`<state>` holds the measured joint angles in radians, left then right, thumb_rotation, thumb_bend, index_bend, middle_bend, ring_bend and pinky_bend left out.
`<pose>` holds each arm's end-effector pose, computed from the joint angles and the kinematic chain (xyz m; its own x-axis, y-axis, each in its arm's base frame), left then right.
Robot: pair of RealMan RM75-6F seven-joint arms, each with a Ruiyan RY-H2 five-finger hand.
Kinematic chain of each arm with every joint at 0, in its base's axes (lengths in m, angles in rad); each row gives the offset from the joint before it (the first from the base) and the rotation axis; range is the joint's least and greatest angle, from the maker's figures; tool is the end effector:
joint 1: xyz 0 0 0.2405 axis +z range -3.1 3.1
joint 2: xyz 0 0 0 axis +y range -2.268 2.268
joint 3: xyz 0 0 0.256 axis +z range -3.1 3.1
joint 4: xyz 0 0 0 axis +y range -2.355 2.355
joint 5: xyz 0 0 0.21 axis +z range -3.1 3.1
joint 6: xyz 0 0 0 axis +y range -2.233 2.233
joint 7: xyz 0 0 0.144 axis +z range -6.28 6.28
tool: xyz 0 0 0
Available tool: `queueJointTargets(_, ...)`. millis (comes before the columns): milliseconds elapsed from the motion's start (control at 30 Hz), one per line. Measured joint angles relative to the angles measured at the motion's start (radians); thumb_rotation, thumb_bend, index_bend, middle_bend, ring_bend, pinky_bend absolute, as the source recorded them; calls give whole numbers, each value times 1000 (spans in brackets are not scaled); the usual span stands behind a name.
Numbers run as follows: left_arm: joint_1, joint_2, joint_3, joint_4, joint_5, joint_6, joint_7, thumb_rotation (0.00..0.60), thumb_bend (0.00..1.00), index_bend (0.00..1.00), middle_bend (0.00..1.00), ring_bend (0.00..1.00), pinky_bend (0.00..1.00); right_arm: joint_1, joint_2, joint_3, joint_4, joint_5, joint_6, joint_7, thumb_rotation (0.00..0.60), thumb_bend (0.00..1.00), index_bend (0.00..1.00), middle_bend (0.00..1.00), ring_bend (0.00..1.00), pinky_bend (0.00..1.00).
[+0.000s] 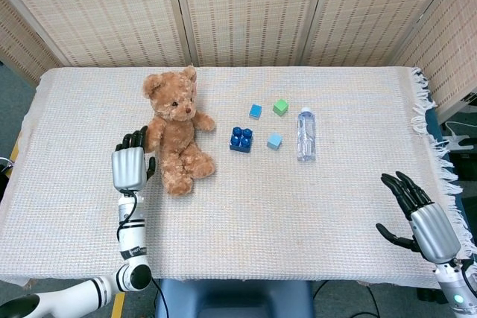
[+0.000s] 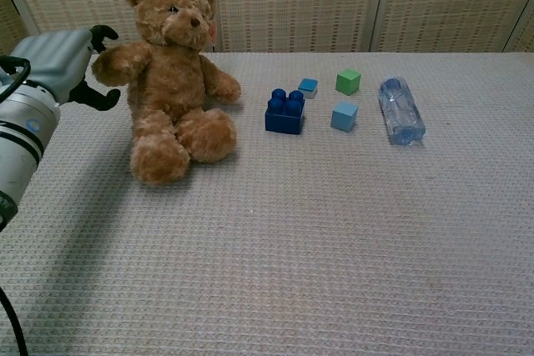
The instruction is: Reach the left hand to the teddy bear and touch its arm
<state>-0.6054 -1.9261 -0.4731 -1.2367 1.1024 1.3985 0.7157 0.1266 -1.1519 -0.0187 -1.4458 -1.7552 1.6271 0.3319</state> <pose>-0.1525 0.3538 -0.0098 0.4545 -0.1624 0.8758 0.8903 0.1140 -0.4409 -0.2969 -0.1764 0.1558 0.2075 0.0005 0.9782 -0.9308 -0.3075 0.1976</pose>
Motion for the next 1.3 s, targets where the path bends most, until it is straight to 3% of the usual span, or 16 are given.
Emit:
queueJointTargets(233, -44, -55, -15, 88, -6, 24, -45, 600, 367, 213, 309, 280, 442, 2, 3, 1, -4, 6, -4, 4, 600, 133, 0, 73, 0, 180)
queueJointTargets(433, -49, -53, 1, 58, -19, 18, -40, 600, 368, 203, 301, 281, 441, 4, 5, 2, -6, 10, -10, 7, 600, 132, 0, 72, 0, 180)
queueJointTargets(600, -63, -60, 0, 65, -17, 33, -45, 600, 367, 241, 363, 334, 452, 4, 7, -1, -8, 9, -11, 10, 600, 132, 0, 73, 0, 180)
queueJointTargets(1300, -115, -131, 15, 310, 62, 92, -233, 600, 417, 341, 498, 423, 486, 10, 15, -9, -21, 13, -37, 4, 600, 132, 0, 73, 0, 181)
